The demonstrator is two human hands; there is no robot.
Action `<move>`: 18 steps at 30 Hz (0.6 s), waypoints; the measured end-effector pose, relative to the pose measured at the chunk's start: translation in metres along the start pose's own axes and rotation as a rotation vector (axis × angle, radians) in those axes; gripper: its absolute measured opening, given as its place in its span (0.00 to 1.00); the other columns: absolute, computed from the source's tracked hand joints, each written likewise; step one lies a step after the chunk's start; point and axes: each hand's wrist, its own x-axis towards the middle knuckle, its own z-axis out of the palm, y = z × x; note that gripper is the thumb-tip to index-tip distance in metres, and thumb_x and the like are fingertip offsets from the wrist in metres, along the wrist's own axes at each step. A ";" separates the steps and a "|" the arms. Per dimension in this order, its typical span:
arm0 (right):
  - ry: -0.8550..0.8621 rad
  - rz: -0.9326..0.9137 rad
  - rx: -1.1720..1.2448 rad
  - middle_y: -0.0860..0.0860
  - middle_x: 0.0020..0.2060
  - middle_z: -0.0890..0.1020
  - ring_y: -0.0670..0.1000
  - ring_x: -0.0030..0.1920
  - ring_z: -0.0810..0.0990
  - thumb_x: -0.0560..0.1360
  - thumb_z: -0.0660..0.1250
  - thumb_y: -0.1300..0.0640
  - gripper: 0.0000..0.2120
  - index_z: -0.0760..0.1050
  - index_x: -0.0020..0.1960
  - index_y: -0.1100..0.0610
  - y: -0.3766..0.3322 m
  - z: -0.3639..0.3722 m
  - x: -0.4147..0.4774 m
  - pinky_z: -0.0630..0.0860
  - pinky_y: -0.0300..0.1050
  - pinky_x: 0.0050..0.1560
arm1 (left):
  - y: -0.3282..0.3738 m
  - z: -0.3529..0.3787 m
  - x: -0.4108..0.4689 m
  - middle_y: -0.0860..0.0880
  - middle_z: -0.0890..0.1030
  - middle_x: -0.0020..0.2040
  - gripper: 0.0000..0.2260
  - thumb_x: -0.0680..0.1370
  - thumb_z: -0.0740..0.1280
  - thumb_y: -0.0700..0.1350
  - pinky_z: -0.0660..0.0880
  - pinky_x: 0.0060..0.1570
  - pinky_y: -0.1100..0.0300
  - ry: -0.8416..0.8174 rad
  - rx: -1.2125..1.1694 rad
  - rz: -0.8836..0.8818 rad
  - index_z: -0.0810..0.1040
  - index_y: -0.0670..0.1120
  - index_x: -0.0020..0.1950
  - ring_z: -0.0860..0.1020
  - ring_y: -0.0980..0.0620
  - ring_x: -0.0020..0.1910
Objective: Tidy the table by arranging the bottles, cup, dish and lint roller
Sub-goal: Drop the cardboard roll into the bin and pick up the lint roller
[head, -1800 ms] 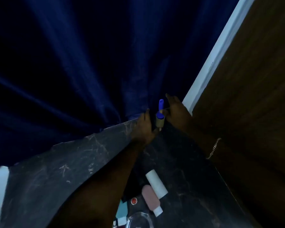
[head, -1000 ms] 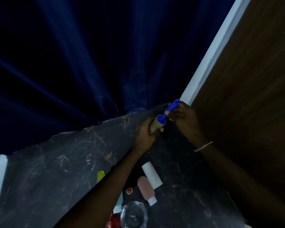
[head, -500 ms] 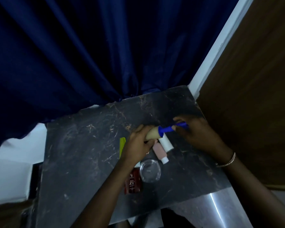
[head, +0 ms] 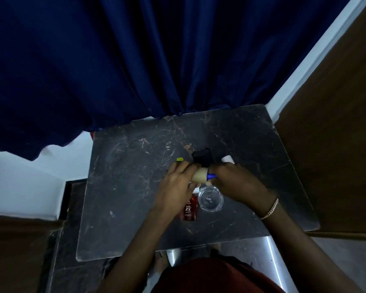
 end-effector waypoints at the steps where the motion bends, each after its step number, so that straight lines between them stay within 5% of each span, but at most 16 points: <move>1: 0.010 -0.020 -0.006 0.51 0.51 0.80 0.53 0.49 0.80 0.78 0.66 0.54 0.06 0.75 0.54 0.53 -0.004 0.000 0.000 0.66 0.41 0.43 | -0.001 -0.004 -0.003 0.52 0.79 0.61 0.21 0.73 0.76 0.46 0.79 0.57 0.49 0.001 0.006 -0.007 0.79 0.50 0.65 0.75 0.47 0.61; 5: 0.051 -0.081 -0.042 0.46 0.48 0.82 0.53 0.52 0.80 0.78 0.65 0.52 0.05 0.74 0.53 0.50 -0.015 -0.002 0.001 0.73 0.50 0.56 | -0.004 -0.021 -0.008 0.54 0.78 0.63 0.23 0.74 0.75 0.47 0.77 0.59 0.47 0.021 0.058 -0.032 0.77 0.52 0.69 0.74 0.50 0.63; 14: 0.096 -0.179 0.244 0.45 0.41 0.81 0.48 0.40 0.80 0.75 0.70 0.50 0.05 0.77 0.48 0.50 -0.020 -0.022 0.009 0.74 0.45 0.40 | -0.005 -0.050 -0.008 0.57 0.79 0.58 0.23 0.71 0.78 0.50 0.79 0.51 0.51 0.156 0.166 -0.027 0.78 0.54 0.64 0.77 0.51 0.57; 18: 0.122 -0.149 0.270 0.46 0.39 0.82 0.46 0.39 0.80 0.74 0.72 0.52 0.04 0.78 0.48 0.47 0.009 -0.043 0.005 0.78 0.49 0.43 | -0.033 -0.070 -0.009 0.56 0.80 0.58 0.23 0.70 0.78 0.47 0.80 0.44 0.52 0.225 0.147 -0.137 0.79 0.54 0.64 0.76 0.51 0.56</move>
